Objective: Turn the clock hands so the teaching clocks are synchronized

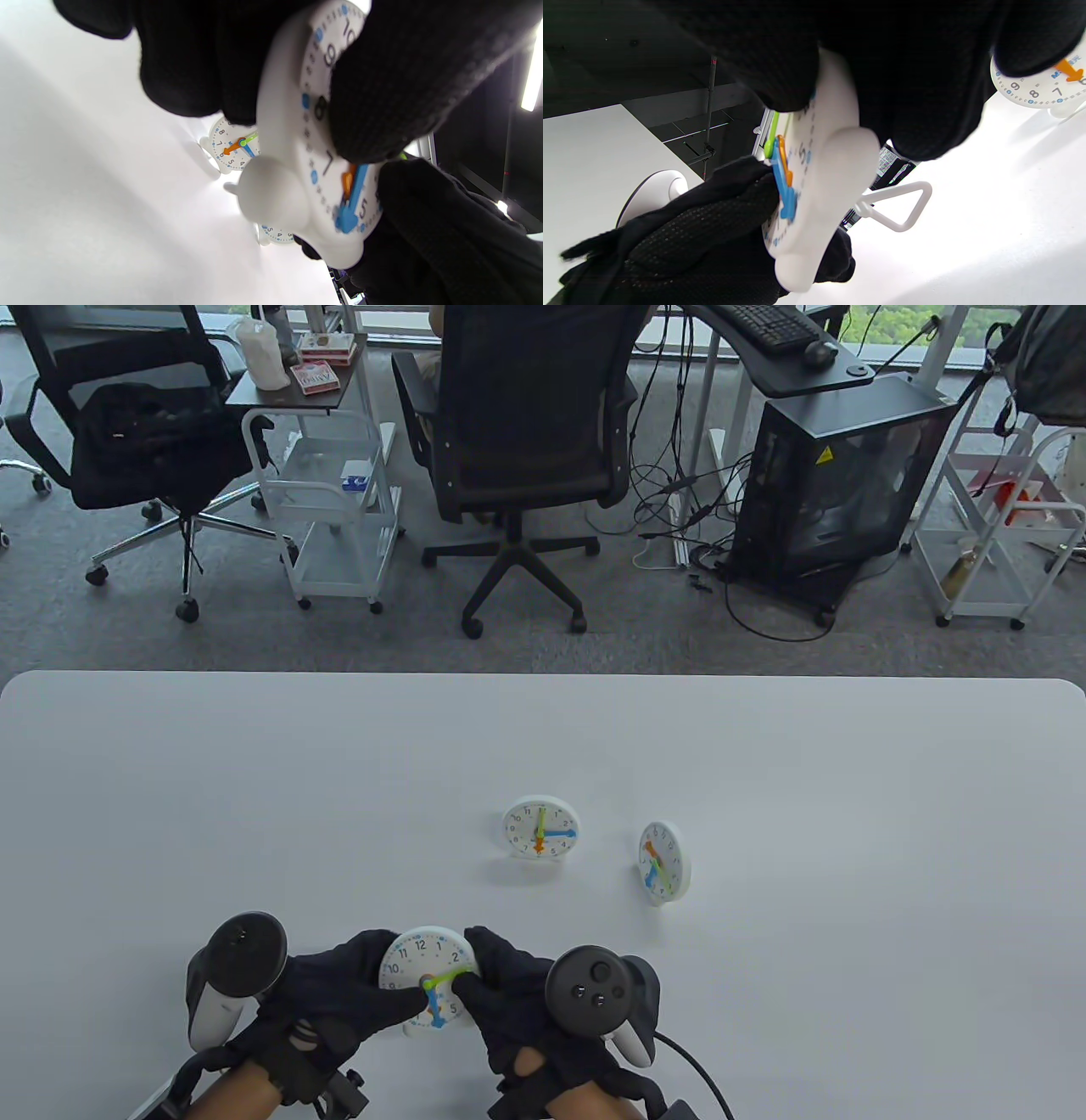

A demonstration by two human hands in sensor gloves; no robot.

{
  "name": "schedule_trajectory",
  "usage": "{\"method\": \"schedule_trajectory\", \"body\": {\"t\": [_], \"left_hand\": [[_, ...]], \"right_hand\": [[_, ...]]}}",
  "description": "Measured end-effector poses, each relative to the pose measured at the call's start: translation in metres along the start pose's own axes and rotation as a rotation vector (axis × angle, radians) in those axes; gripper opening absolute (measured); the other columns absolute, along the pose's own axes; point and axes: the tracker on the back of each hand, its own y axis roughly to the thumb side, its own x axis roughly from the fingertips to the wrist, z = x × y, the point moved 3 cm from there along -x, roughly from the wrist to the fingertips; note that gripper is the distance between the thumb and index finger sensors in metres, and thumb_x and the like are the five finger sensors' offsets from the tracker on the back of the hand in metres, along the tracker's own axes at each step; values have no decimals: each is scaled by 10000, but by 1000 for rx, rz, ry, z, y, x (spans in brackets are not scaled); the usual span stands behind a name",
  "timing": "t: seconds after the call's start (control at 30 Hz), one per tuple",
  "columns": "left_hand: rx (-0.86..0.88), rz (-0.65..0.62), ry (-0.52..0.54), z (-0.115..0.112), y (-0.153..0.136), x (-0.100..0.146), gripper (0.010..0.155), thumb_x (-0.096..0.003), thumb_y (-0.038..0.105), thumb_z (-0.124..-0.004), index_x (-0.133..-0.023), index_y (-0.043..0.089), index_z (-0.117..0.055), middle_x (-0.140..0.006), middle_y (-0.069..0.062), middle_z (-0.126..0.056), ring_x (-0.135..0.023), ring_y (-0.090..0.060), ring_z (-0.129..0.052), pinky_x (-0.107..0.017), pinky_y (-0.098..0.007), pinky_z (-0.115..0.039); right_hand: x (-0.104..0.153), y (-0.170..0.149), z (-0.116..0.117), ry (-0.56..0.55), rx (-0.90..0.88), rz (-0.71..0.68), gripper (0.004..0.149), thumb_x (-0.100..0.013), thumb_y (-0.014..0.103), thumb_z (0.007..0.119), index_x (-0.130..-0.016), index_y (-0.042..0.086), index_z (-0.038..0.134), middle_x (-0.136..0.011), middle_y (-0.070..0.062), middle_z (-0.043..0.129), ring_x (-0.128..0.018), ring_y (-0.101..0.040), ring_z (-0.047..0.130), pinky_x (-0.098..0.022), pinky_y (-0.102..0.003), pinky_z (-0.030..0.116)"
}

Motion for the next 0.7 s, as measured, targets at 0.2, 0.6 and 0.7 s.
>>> {"method": "schedule_trajectory", "body": {"t": [0.2, 0.6, 0.7], "left_hand": [[64, -1, 8, -1, -4, -1, 613, -409, 464, -1037, -889, 181, -781, -690, -27, -1022, -640, -382, -994, -586, -697, -641], [250, -22, 81, 3, -5, 4, 542, -452, 430, -961, -887, 140, -814, -686, -42, -1070, -640, -382, -1031, -575, -686, -672], [280, -30, 89, 3, -4, 6, 539, -455, 434, -955, -885, 140, -816, -681, -43, -1076, -637, -380, -1035, -574, -683, -675]], "right_hand": [[-1, -4, 5, 86, -46, 5, 694, -500, 353, 807, -959, -136, 629, -743, -196, 892, -561, -409, 973, -482, -672, 686], [0, 17, 11, 146, 226, -153, 1109, -438, 509, 906, -1015, -171, 248, -883, -184, 703, -590, -381, 933, -501, -666, 680], [1, 19, 10, 123, 249, -168, 1120, -427, 512, 918, -1015, -171, 252, -876, -179, 708, -589, -382, 933, -500, -671, 679]]}}
